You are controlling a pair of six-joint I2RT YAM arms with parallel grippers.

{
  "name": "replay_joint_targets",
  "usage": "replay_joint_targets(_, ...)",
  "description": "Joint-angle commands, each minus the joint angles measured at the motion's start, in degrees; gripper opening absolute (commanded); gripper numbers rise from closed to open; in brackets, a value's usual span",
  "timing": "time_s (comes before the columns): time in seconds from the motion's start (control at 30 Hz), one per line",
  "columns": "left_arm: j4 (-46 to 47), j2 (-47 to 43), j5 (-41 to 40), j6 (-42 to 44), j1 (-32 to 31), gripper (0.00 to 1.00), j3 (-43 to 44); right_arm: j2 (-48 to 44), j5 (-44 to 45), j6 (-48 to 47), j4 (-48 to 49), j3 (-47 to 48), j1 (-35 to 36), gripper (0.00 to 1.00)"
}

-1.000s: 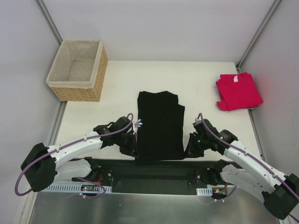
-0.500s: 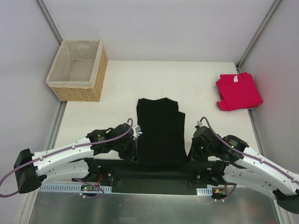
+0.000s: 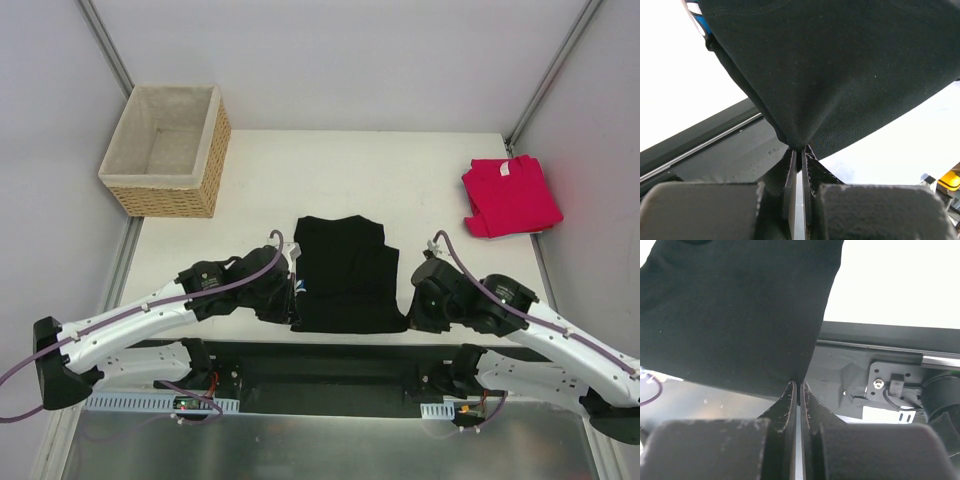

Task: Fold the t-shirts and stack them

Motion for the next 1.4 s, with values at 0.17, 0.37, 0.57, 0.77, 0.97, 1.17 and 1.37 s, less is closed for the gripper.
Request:
replay_joint_targets(0.17, -5.4, 5.0, -7.2, 2.9, 0.5, 0.00, 6.3, 5.4, 2.9, -11.0, -2.4, 6.2, -7.9, 0.00)
replay_joint_targets(0.37, -5.4, 8.0, -6.9, 6.1, 3.9, 0.00, 9.1, 9.3, -2.2, -19.0, 0.6, 8.1, -15.7, 0.00)
replay_joint_targets(0.57, -4.7, 10.7, -6.7, 8.3, 7.5, 0.00, 12.2, 14.8, -6.1, -24.7, 4.2, 9.5, -20.5, 0.00)
replay_joint_targets(0.77, -1.8, 13.7, -5.4, 11.4, 13.0, 0.00, 13.8, 20.8, -9.9, -29.4, 7.6, 11.6, -25.8, 0.01)
replay_joint_targets(0.97, 0.2, 20.2, -1.7, 14.9, 16.5, 0.00, 17.6, 27.3, -12.9, -33.4, 10.0, 14.0, -29.8, 0.00)
replay_joint_targets(1.17, 2.2, 26.4, 0.5, 16.4, 18.5, 0.00, 20.4, 32.9, -15.1, -35.9, 11.4, 17.9, -33.5, 0.01)
replay_joint_targets(1.37, 2.7, 30.0, 3.1, 19.2, 22.3, 0.00, 24.5, 38.7, -16.7, -38.2, 10.1, 25.1, -36.3, 0.00)
